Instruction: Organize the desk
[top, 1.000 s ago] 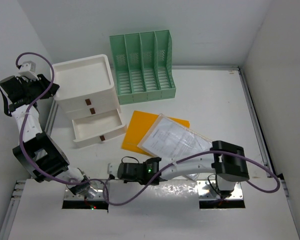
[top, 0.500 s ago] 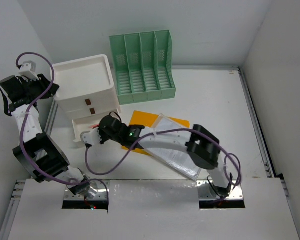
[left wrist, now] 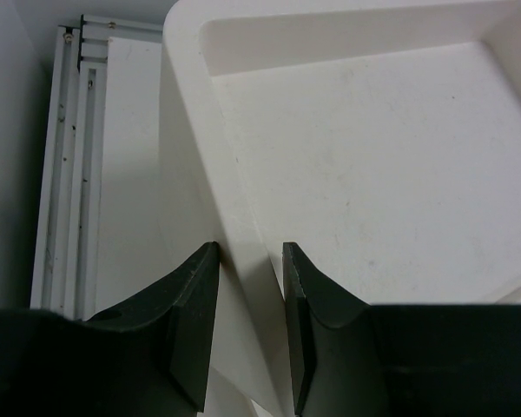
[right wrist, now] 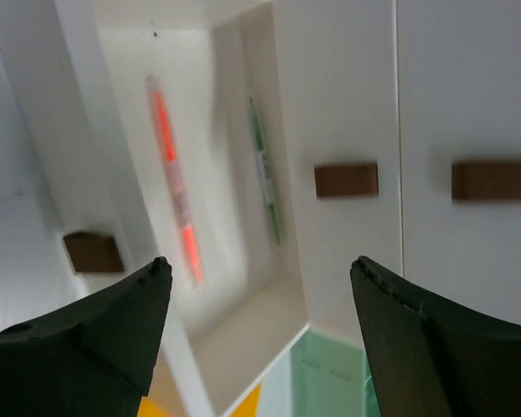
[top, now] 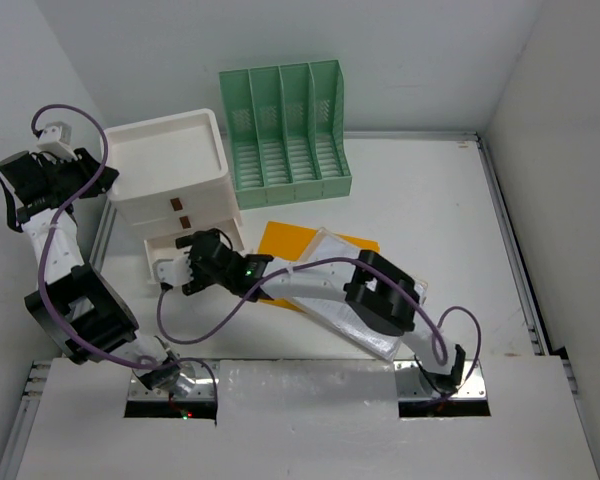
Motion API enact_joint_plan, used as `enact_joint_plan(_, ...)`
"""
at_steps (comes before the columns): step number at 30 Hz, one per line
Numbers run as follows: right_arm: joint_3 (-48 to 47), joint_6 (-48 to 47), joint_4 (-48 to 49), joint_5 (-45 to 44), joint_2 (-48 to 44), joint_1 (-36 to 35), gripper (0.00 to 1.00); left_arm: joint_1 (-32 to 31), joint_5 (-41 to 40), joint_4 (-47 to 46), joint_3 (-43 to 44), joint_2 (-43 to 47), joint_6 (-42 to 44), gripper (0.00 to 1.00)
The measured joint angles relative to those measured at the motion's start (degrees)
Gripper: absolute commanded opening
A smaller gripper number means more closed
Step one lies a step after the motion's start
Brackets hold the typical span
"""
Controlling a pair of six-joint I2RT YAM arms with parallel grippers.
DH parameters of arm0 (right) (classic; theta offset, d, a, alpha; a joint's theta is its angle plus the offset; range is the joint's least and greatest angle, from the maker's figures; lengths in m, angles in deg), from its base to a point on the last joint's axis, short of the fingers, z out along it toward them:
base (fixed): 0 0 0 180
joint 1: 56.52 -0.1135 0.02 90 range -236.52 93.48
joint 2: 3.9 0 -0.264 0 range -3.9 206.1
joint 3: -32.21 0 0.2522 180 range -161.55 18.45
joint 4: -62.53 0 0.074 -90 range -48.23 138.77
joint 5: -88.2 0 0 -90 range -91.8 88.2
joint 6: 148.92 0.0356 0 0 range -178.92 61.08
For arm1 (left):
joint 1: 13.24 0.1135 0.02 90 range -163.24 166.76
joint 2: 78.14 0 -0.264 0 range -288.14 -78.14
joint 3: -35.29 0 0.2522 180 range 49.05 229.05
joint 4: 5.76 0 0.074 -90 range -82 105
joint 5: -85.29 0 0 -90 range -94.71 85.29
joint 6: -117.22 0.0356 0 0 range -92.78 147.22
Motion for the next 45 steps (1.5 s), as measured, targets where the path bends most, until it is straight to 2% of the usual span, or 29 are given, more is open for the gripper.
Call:
enact_joint_plan(3, 8.35, 10.86, 3.89, -1.07, -6.71, -0.07, 0.71, 0.07, 0.22, 0.00, 0.07, -0.11, 0.00, 0.00)
enact_joint_plan(4, 11.41, 14.93, 5.38, -1.07, -9.33, -0.07, 0.55, 0.07, 0.24, 0.02, 0.09, -0.11, 0.00, 0.00)
enact_joint_plan(6, 19.32, 26.36, 10.99, -0.48, -15.34, -0.07, 0.33, 0.11, 0.31, 0.00, 0.09, -0.15, -0.02, 0.00)
enact_joint_plan(7, 22.45, 30.95, 13.62, -0.02, -17.44, -0.07, 0.15, 0.13, 0.37, 0.00, 0.09, -0.20, -0.02, 0.00)
enact_joint_plan(9, 29.40, 42.82, 23.04, 1.42, -20.15, -0.07, 0.03, 0.17, 0.55, -0.02, 0.13, -0.24, -0.04, 0.00)
enact_joint_plan(10, 32.22, 47.60, 26.91, 2.12, -20.31, -0.04, 0.00, 0.20, 0.68, 0.00, 0.17, -0.31, -0.07, 0.00)
enact_joint_plan(13, 37.73, 61.02, 36.39, 2.75, -16.59, -0.09, 0.00, 0.26, 0.87, 0.00, 0.20, -0.37, -0.07, 0.00)
enact_joint_plan(17, 37.92, 73.61, 38.25, 3.76, -6.91, -0.09, 0.00, 0.26, 0.90, 0.00, 0.20, -0.35, -0.02, 0.00)
enact_joint_plan(20, 37.35, 78.64, 40.46, 3.17, -2.51, -0.09, 0.00, 0.26, 0.94, 0.02, 0.20, -0.35, -0.02, 0.00)
enact_joint_plan(26, 29.27, 79.82, 43.58, 0.02, 1.51, 0.66, 0.00, 0.26, 1.01, 0.61, 0.68, -0.59, 0.02, 0.00)
enact_joint_plan(37, 12.26, 85.00, 43.91, 0.11, 12.83, 6.40, 0.00, 0.31, 1.60, 1.14, 1.18, -1.20, 0.48, 0.00)
enact_joint_plan(45, -4.68, 87.08, 38.36, -1.16, 22.14, 9.55, 0.00, 0.33, 2.27, 1.29, 2.21, -2.16, 0.87, 0.00)
